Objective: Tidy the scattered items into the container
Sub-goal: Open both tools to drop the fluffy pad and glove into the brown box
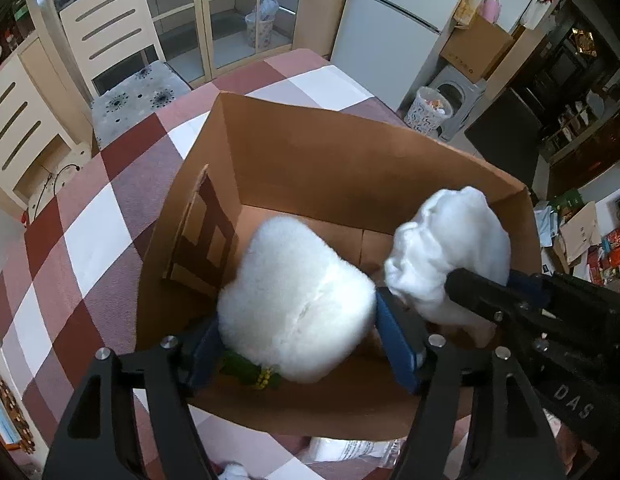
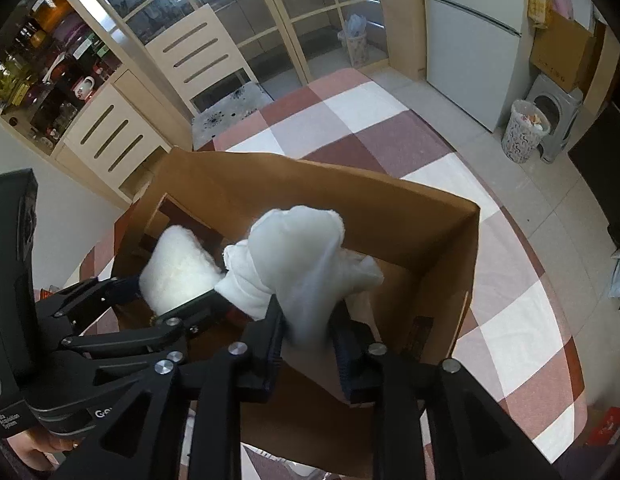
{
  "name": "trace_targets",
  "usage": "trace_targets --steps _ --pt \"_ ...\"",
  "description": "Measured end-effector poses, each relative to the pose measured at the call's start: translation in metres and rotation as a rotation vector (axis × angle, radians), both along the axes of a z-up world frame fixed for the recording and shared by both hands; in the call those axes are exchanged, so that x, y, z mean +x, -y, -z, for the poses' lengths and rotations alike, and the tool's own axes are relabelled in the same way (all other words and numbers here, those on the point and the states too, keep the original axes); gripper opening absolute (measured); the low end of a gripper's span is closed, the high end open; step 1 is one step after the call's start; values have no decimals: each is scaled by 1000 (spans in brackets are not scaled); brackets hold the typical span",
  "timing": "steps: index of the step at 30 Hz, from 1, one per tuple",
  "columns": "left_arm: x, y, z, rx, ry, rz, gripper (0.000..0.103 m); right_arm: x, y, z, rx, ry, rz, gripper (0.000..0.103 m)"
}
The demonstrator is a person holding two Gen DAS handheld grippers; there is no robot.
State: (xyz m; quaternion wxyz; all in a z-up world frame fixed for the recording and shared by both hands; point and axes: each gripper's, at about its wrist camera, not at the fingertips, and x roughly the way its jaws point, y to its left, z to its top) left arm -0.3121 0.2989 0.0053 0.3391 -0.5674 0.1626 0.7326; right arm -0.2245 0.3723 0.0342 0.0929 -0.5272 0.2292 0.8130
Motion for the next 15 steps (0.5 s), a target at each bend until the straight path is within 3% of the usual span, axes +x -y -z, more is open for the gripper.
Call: trace_targets --steps 9,15 --pt "-1 12 -9 16 -2 -20 73 6 -7 -13 -33 -21 36 28" --pt "8 30 -39 49 -28 -50 74 15 -5 -41 -32 -67 28 28"
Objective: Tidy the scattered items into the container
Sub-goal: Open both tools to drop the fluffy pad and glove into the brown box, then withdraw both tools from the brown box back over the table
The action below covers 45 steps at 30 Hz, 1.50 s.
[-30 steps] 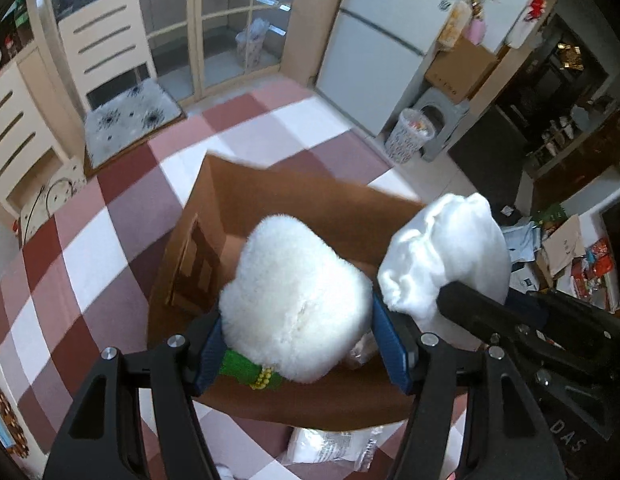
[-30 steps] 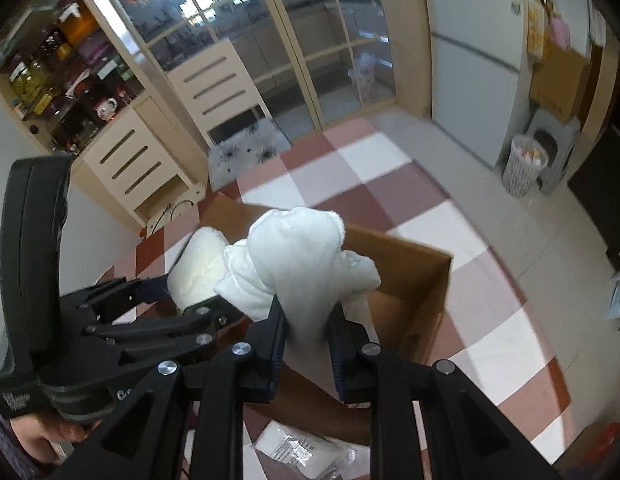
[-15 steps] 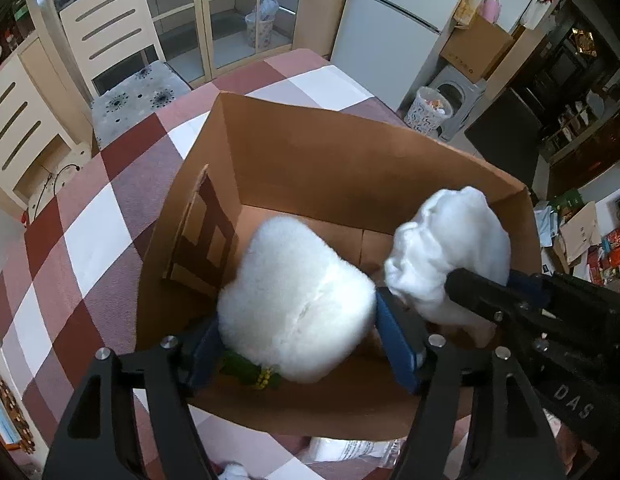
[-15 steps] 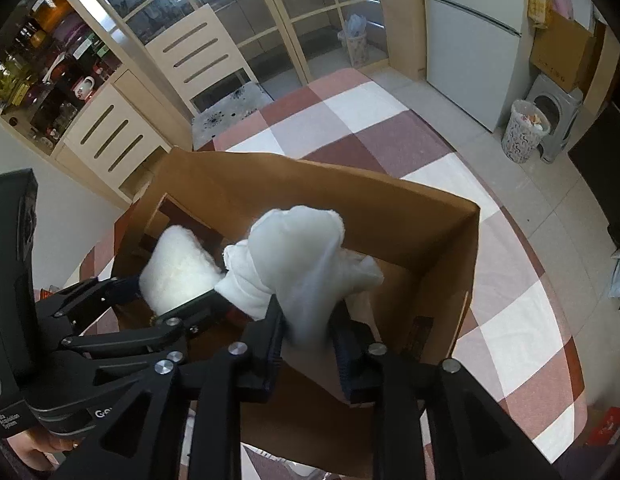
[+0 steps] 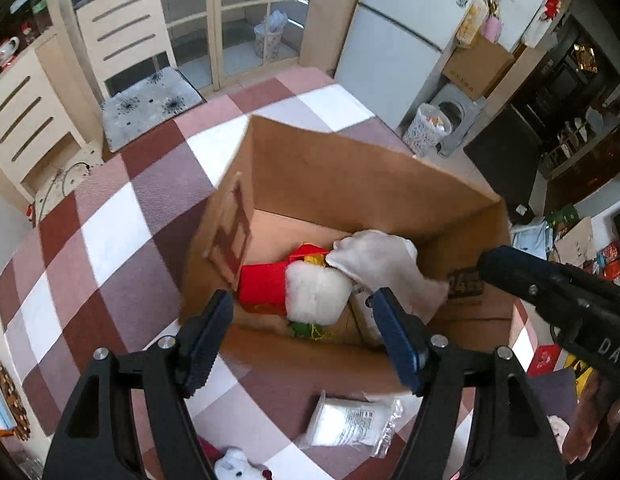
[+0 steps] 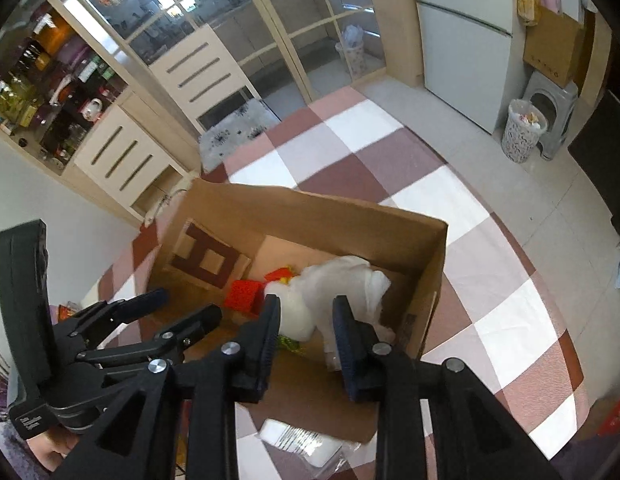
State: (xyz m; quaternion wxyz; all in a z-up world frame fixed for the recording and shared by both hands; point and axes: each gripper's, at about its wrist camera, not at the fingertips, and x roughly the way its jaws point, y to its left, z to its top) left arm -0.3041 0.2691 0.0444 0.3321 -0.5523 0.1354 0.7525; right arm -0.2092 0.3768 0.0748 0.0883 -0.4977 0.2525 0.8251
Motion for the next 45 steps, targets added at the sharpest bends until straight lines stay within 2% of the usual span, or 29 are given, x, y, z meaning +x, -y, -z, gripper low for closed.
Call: trace_targets --steps 4,10,18,28,36,45 --pt "14 25 -21 27 -20 -46 81 16 12 -22 19 -34 -25 29" --pt "45 71 -32 40 -15 -115 81 41 44 -34 76 -31 -88 32" --pt "89 121 -21 -20 -31 -179 81 71 80 -20 124 5 -139 32" --pt "134 163 -4 -52 9 -246 81 101 112 -4 135 46 -183 32" --pt "156 187 4 -53 45 -307 81 113 135 4 130 63 -235 32" --pt "172 206 7 -65 49 -356 81 119 162 11 124 80 -304 32"
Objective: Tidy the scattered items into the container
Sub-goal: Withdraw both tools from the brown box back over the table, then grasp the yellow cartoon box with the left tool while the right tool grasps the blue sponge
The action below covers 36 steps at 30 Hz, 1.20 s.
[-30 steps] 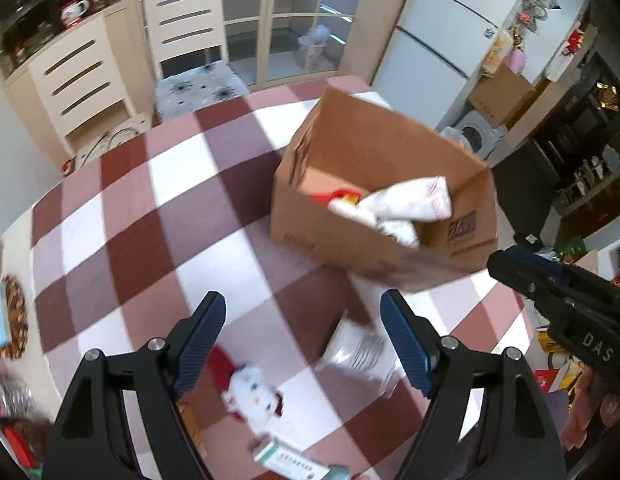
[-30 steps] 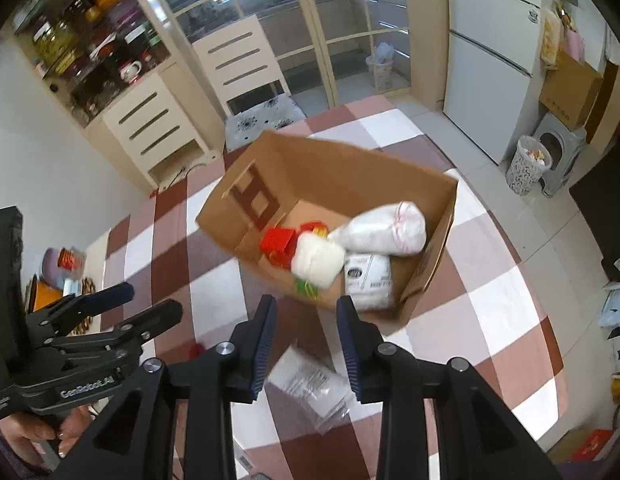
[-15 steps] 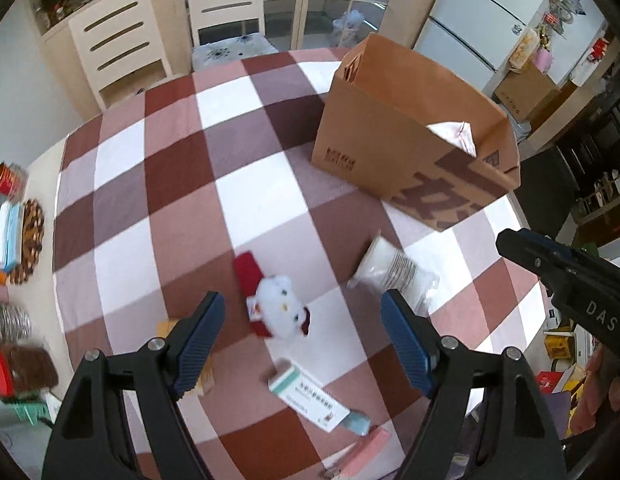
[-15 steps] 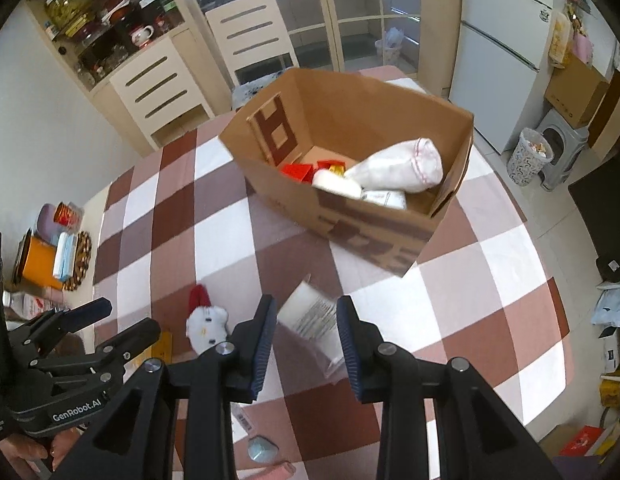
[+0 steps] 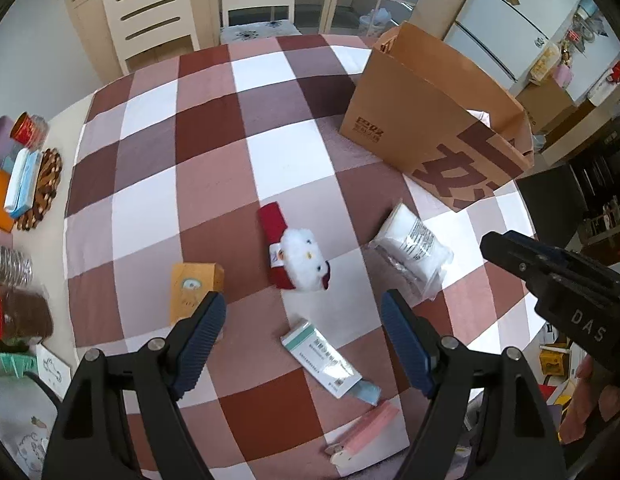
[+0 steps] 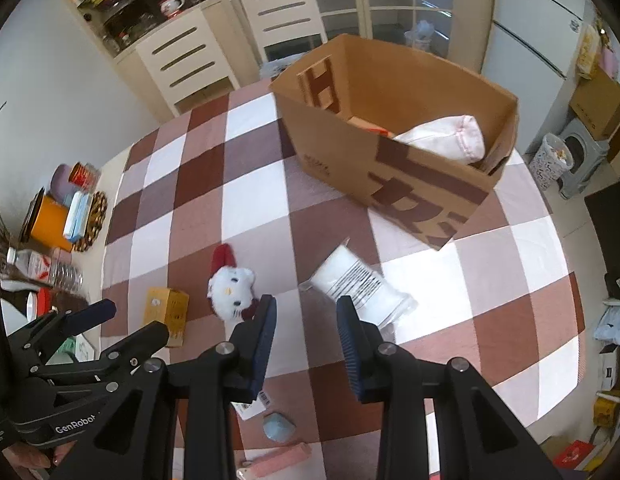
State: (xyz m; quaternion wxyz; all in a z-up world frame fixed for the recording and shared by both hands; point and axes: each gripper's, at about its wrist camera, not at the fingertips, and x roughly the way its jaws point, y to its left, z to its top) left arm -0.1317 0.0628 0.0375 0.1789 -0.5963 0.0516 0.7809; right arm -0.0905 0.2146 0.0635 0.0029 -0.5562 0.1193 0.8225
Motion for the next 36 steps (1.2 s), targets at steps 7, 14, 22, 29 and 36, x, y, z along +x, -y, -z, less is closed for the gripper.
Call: trace_targets --steps 7,14,22,29,36 --pt "11 21 6 -5 15 -45 81 4 19 8 1 23 -55 32" --pt "17 42 13 -10 32 -93 81 6 38 17 -3 45 -105 32" --pt "23 62 19 -9 42 -138 81 10 55 23 1 58 -154 32" --pt "31 83 30 -18 64 -180 81 16 59 32 -6 81 -173 32" --pt "46 113 55 -43 120 -241 81 37 48 53 6 140 -194 32"
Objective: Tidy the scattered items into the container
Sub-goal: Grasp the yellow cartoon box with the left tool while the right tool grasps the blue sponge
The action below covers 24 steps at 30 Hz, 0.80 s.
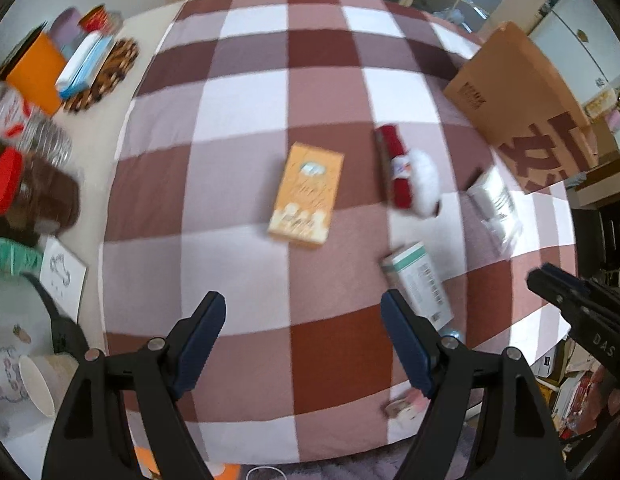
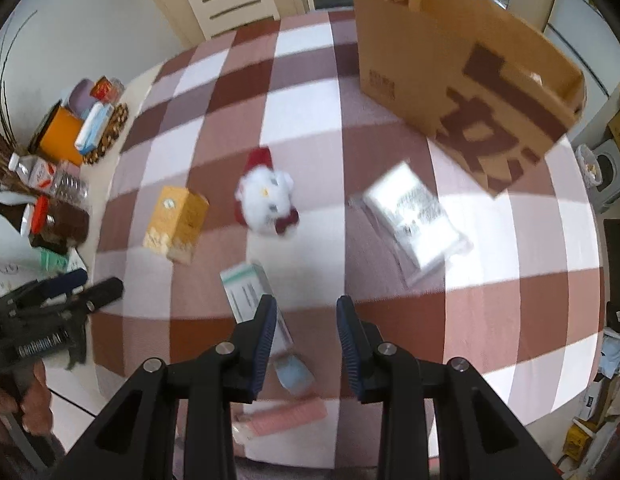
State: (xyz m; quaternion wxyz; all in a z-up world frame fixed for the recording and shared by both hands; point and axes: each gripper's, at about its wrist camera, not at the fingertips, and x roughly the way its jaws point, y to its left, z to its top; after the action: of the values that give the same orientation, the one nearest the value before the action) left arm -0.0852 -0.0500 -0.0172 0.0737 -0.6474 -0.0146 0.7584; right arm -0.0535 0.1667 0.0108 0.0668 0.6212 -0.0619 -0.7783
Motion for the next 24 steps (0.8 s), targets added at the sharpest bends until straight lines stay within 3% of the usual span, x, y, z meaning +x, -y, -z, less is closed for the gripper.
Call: trace_targets --steps 8,14,24 --pt "5 11 30 -6 55 -44 81 34 4 47 -17 125 -80 32" --pt "-21 8 37 -24 25 -18 87 41 27 71 -18 158 -173 32" --pt "-70 -11 60 -36 40 52 88 39 41 95 24 202 -227 32"
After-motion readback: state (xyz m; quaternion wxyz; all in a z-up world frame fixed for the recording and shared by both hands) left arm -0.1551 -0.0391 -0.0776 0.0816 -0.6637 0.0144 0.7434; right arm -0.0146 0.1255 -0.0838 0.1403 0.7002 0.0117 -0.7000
